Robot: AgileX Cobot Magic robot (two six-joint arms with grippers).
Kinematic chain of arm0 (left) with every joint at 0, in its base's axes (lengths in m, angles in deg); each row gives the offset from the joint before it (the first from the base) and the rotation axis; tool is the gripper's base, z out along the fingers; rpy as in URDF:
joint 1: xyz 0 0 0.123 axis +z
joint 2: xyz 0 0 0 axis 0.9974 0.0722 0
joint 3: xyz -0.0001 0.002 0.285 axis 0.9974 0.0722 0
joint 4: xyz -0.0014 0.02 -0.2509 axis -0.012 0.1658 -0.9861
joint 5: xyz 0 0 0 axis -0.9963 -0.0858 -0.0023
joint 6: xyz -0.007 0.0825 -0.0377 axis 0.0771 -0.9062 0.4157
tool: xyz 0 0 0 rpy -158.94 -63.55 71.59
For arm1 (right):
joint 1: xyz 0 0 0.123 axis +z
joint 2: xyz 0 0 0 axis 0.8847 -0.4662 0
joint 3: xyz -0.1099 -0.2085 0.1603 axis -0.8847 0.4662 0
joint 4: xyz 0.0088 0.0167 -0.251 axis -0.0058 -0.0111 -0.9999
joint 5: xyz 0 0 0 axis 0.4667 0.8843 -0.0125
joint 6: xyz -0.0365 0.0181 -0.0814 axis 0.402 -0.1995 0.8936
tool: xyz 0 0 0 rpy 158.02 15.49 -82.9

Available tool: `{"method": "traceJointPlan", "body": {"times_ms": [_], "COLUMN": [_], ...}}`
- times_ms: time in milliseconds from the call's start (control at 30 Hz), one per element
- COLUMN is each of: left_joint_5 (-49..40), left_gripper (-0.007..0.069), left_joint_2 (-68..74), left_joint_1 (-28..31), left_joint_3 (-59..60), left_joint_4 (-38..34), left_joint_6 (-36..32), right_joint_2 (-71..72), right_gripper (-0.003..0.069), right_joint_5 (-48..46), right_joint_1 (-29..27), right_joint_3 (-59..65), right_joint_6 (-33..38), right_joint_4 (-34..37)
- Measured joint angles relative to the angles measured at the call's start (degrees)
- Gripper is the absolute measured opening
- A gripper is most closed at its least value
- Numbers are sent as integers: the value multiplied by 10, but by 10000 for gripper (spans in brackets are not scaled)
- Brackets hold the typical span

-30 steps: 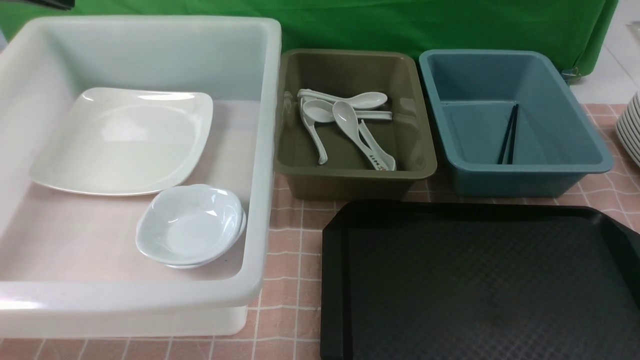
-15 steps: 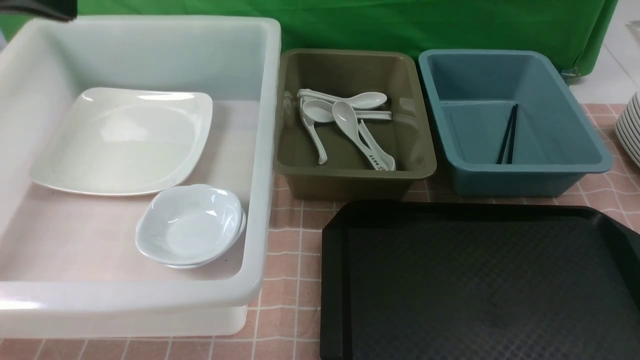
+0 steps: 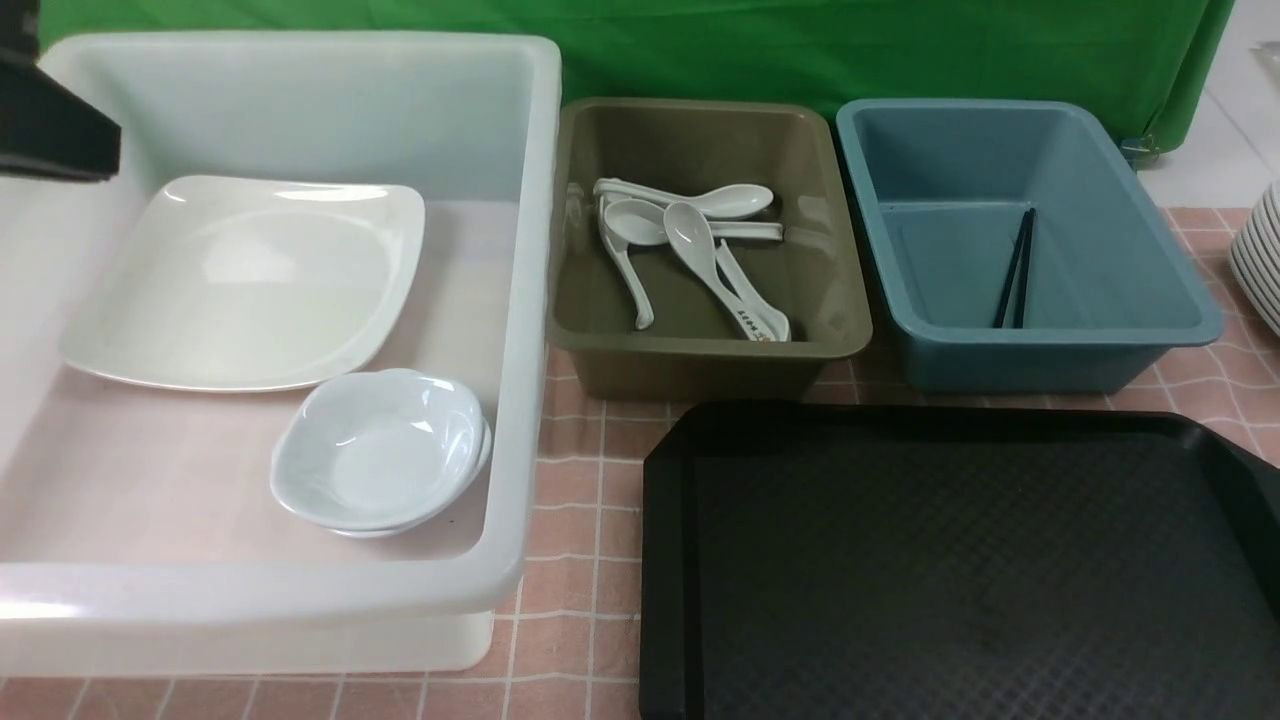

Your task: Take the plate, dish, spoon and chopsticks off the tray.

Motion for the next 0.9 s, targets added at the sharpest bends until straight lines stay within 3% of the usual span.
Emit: {"method": "traceJointPlan", "body": {"times_ms": [600, 900], "left_joint_5": [44, 13], "left_gripper": [-2, -2], "left_joint_2": [-52, -58], "left_joint_1": [0, 0], "left_joint_3": [79, 84], "left_joint_4": [-12, -13], "left_joint_6": [-42, -81], "right_joint_2": [0, 0], "right_gripper": [185, 202], "right_joint_5": [-40, -40], "right_joint_1": [0, 0], "right_joint_3": [-5, -5], "right_joint_6": [-214, -254], "right_joint_4": [0, 0]}}
